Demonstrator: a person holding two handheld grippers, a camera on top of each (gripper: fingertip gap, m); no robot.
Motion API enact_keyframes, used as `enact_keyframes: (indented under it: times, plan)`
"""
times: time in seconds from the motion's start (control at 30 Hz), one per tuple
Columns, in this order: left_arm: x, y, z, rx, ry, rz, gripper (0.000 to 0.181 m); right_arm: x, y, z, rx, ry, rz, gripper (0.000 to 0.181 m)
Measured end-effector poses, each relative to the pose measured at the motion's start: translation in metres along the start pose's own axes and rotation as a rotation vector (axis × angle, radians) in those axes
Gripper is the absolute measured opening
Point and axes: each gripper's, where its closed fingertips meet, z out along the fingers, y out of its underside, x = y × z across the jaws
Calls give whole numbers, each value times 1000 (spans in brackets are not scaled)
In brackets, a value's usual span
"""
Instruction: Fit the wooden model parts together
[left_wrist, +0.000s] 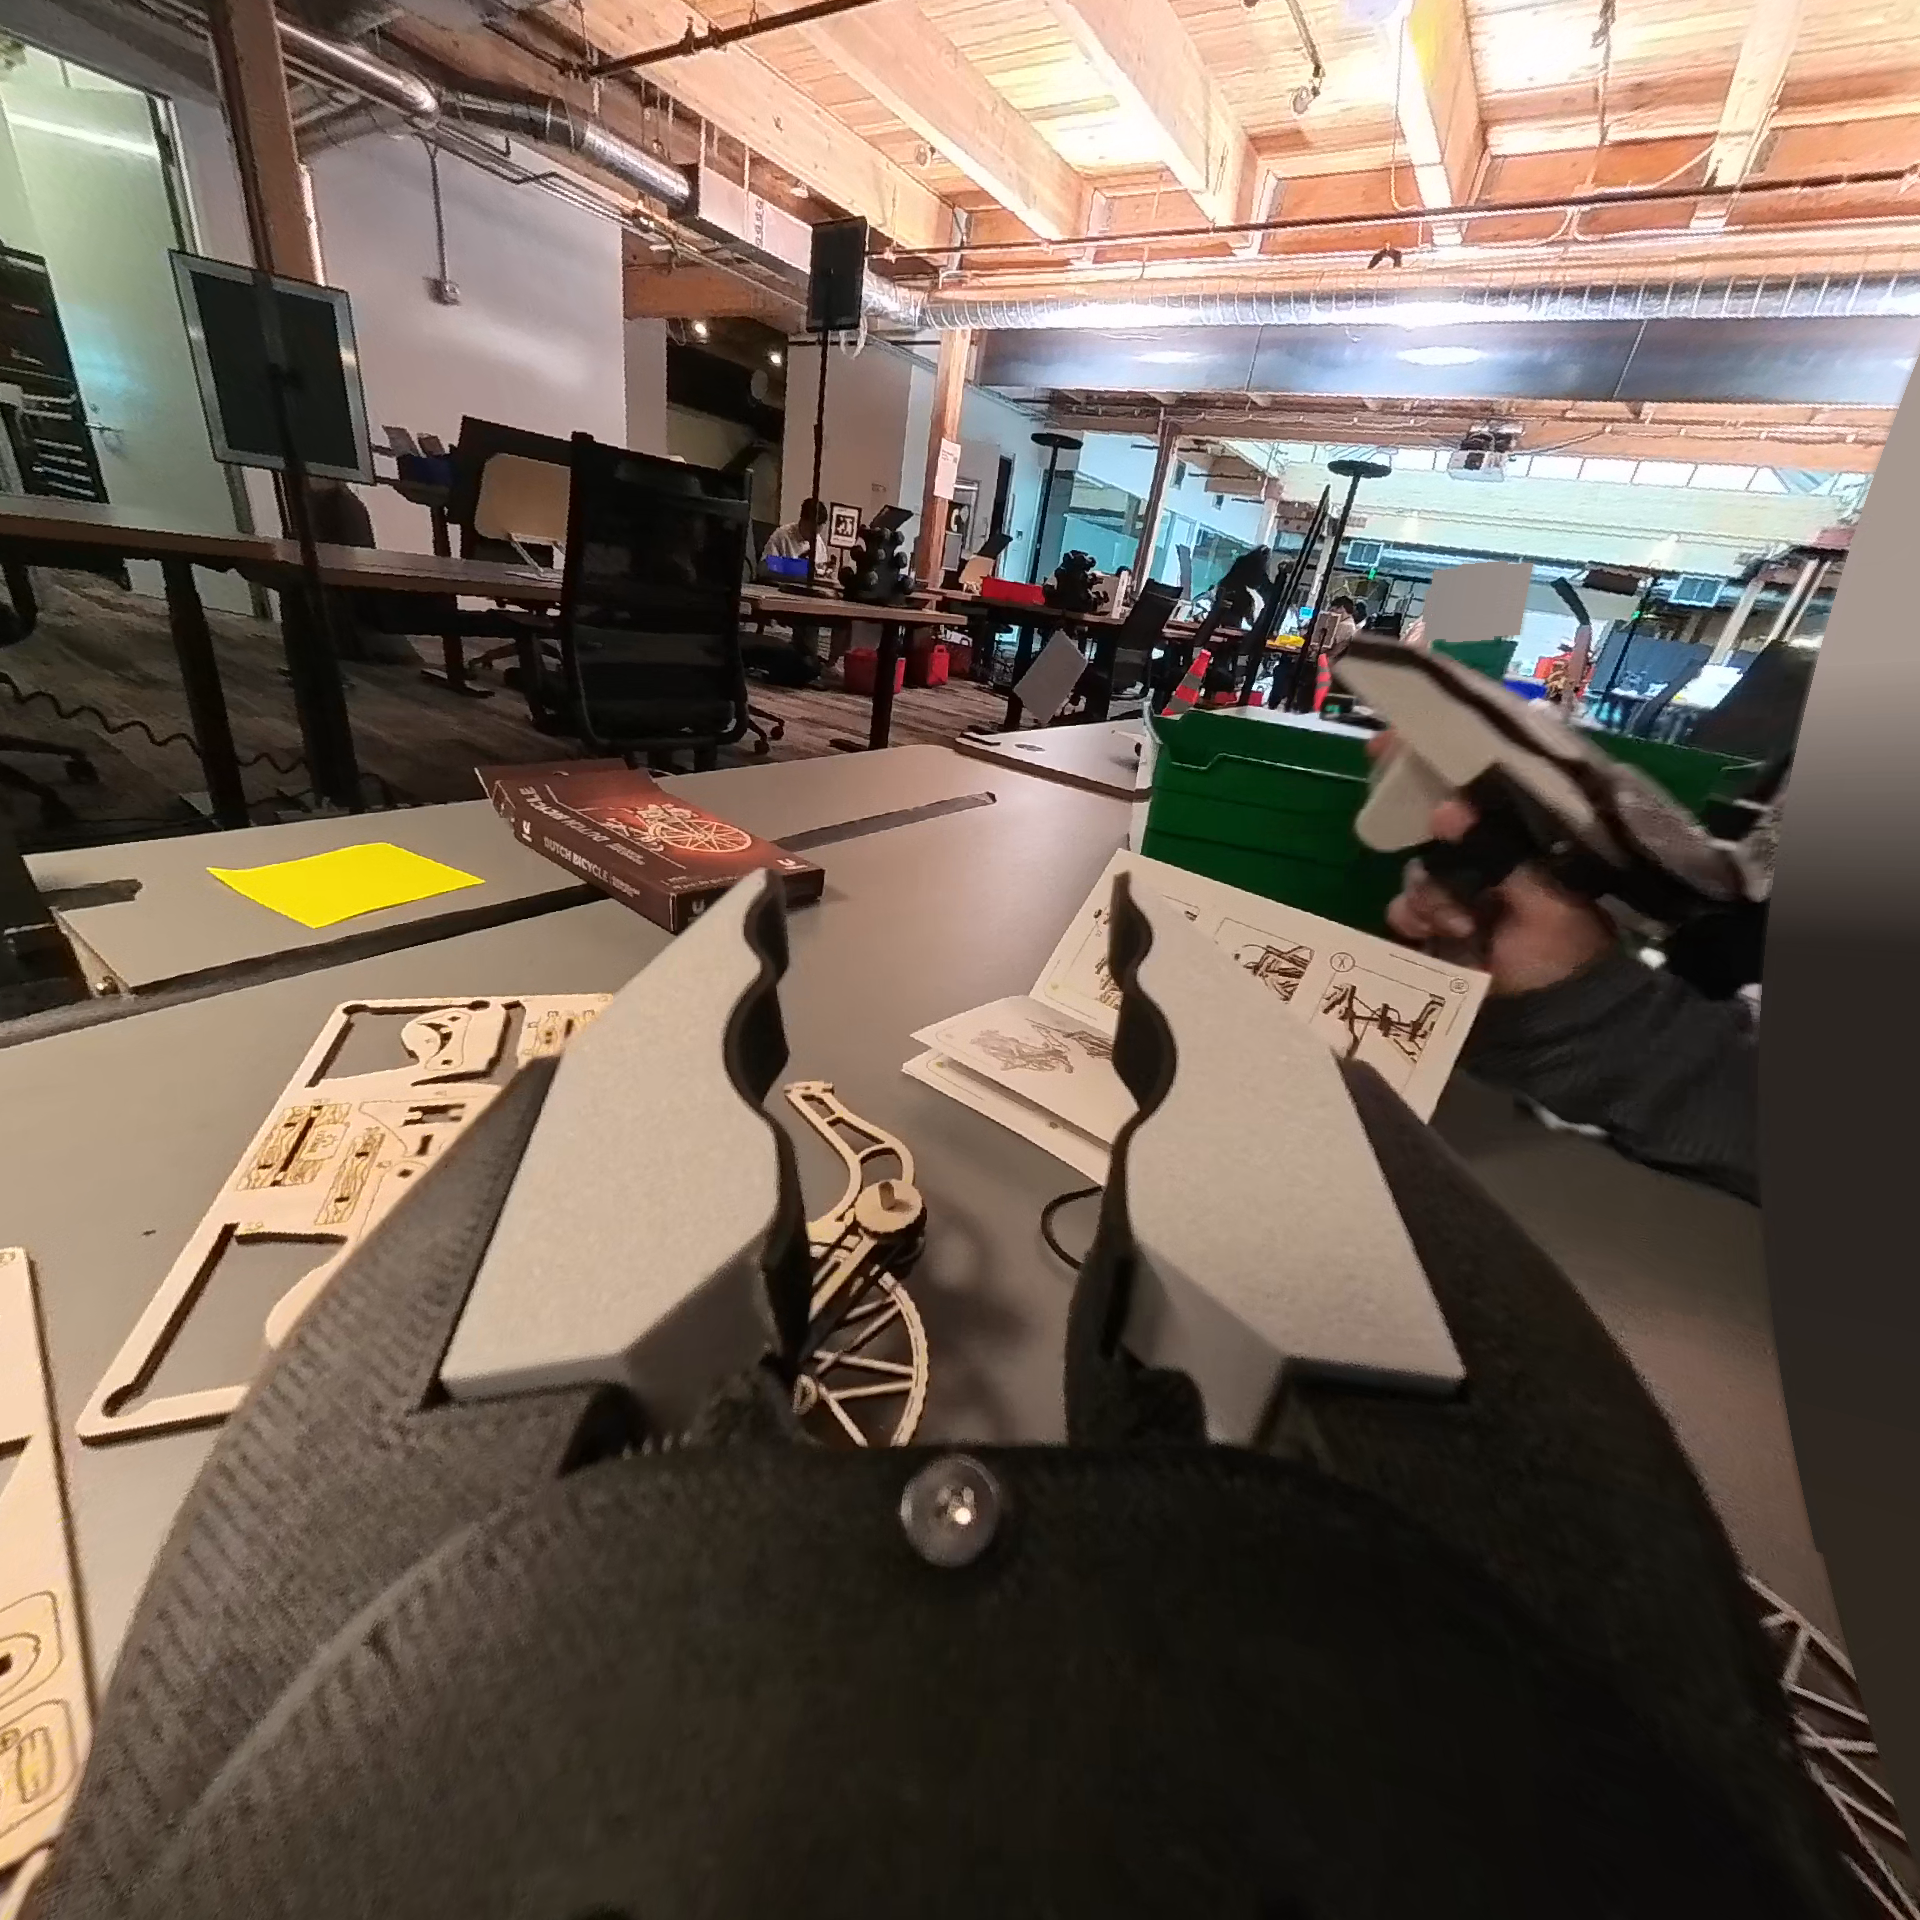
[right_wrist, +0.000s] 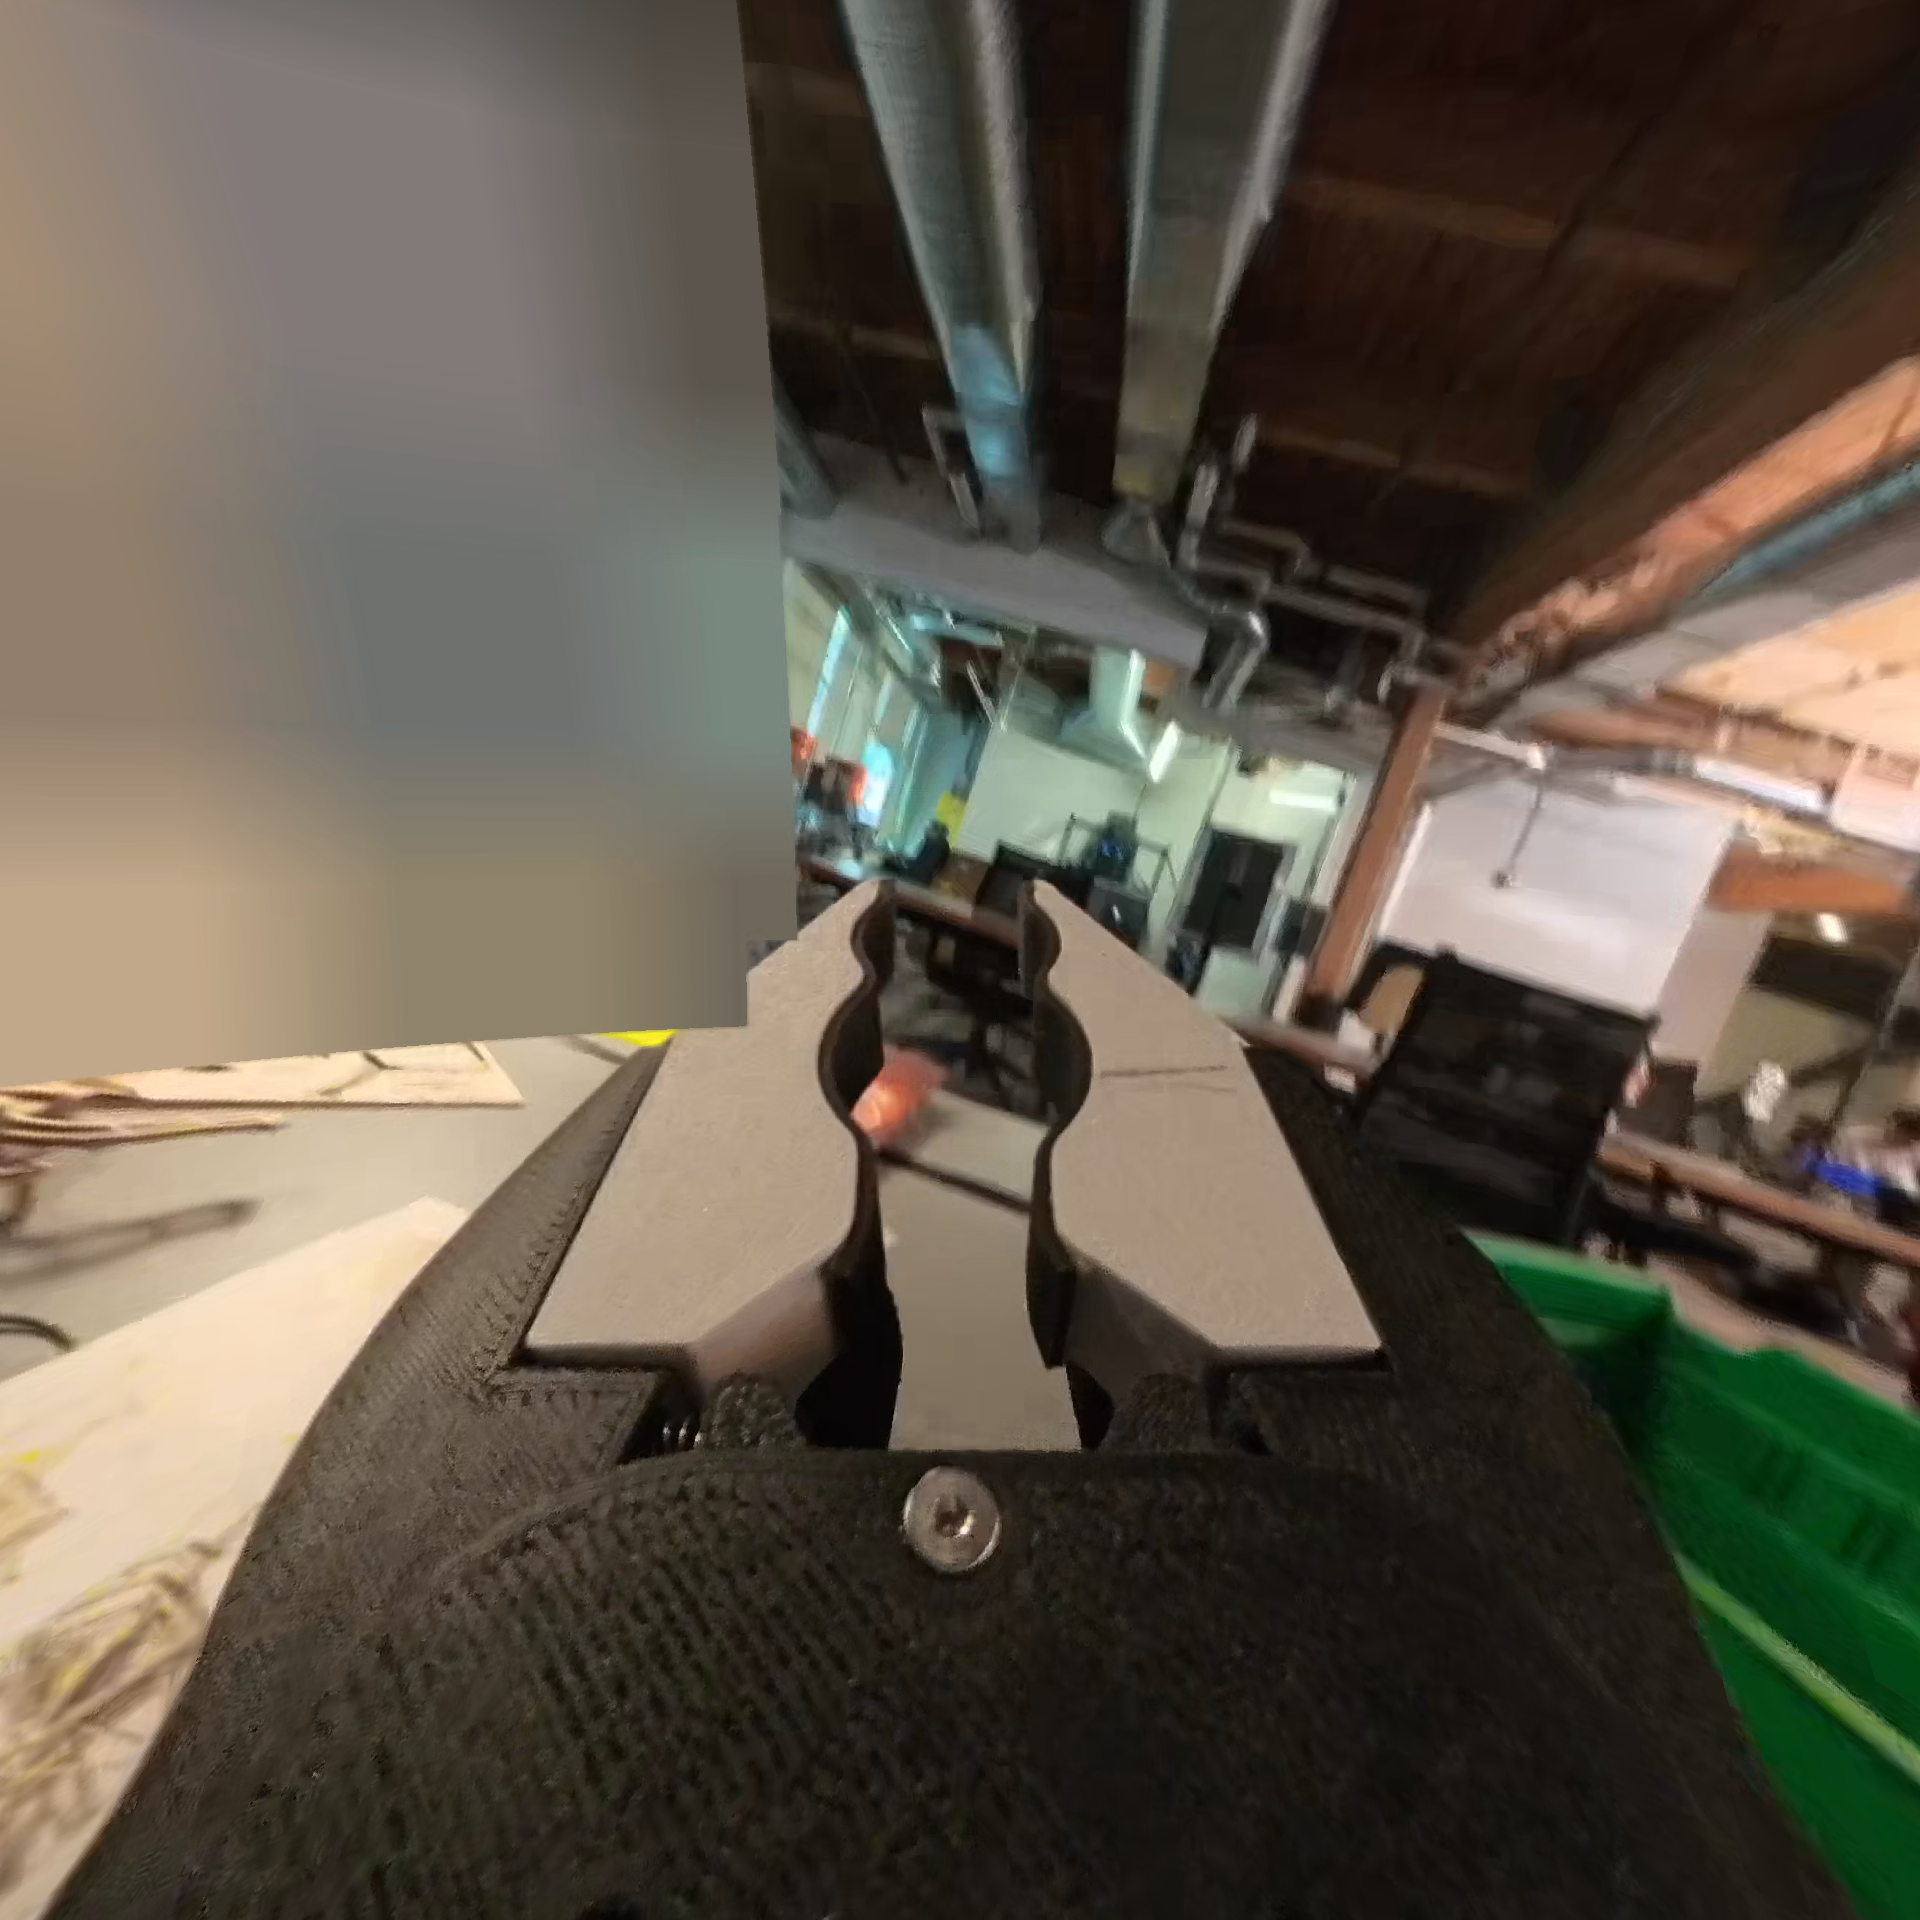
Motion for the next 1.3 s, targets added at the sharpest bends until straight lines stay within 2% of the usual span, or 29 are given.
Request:
enact_keyframes:
  times: [0.1,0.17,0.23,0.33,0.4,0.47,0.53,0.6,0.77,0.87,1.03,1.13,1.2,1.27,1.3]
  plan:
    - [0,-2,-1,10,-2,5,61,-39,-48,-9,88,-139,-92,21]
    - [-1,-3,-1,19,-5,3,61,-85,-63,-16,46,-303,-76,23]
    - [-1,-5,-2,28,-5,4,61,-143,-55,-31,-125,-511,21,31]
    - [2,-5,-2,26,12,2,61,-220,-27,-75,-462,-758,132,48]
    - [4,-4,-1,21,23,5,61,-256,-19,-102,-606,-839,217,60]
    - [6,-4,-1,20,35,6,61,-275,-10,-119,-717,-846,222,71]
    - [8,-4,-1,23,45,3,61,-281,4,-131,-844,-831,185,87]
    - [9,-4,-1,24,51,-2,61,-281,15,-140,-954,-813,173,91]
    - [13,-4,-2,22,69,3,61,-275,30,-143,-1066,-749,196,80]
    - [15,-4,-2,20,77,12,61,-275,29,-143,-1070,-755,197,66]
    - [23,-11,-9,57,148,-13,62,-261,33,-135,-1042,-738,222,64]
    - [38,-10,-13,41,282,-80,64,-246,16,-122,-946,-755,420,63]
    - [52,-5,-15,0,404,-121,64,-234,-2,-113,-858,-779,627,37]
    - [74,1,-22,-59,564,-140,63,-218,-15,-105,-786,-776,840,38]
    - [80,8,-24,-107,602,-130,64,-210,-14,-104,-783,-773,881,38]
